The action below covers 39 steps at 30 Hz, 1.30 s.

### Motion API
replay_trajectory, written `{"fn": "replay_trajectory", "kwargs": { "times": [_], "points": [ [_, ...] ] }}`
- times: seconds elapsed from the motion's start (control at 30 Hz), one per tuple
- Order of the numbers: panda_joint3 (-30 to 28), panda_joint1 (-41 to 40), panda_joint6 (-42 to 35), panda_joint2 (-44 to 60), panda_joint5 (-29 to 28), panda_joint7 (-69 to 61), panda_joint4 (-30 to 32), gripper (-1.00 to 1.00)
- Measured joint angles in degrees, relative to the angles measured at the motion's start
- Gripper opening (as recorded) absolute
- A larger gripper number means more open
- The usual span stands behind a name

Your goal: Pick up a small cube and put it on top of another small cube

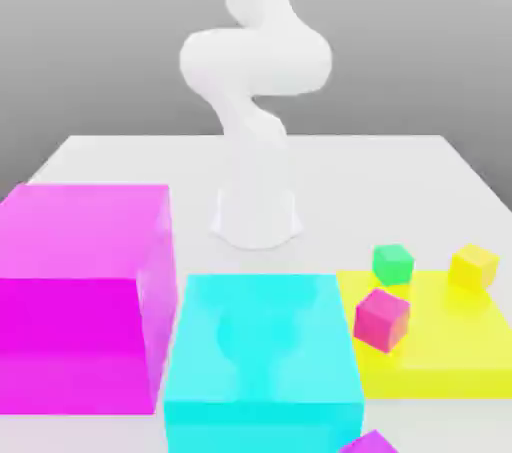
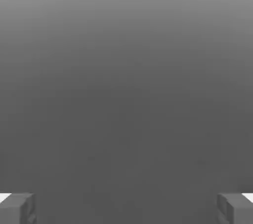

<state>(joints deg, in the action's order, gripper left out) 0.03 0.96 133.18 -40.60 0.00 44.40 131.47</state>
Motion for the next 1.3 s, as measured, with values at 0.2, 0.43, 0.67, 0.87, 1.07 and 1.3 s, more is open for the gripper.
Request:
{"fn": "replay_trajectory", "kwargs": {
  "times": [0.2,0.43,0.67,0.87,1.07,1.3],
  "points": [
    [0.22,2.18,3.44,12.82,0.1,-3.57,-0.75,0.0],
    [0.86,4.3,7.29,27.36,0.17,-7.61,-1.63,0.0],
    [1.91,6.45,11.21,41.9,-0.19,-11.32,-2.48,0.0],
    [2.77,7.53,14.53,54.38,-1.32,-13.95,-3.22,0.0],
    [3.02,8.61,20.06,66.86,-3.01,-15.0,-4.62,0.0],
    [2.72,8.86,23.02,70.81,-3.38,-14.78,-5.42,-1.0]
  ]
}}
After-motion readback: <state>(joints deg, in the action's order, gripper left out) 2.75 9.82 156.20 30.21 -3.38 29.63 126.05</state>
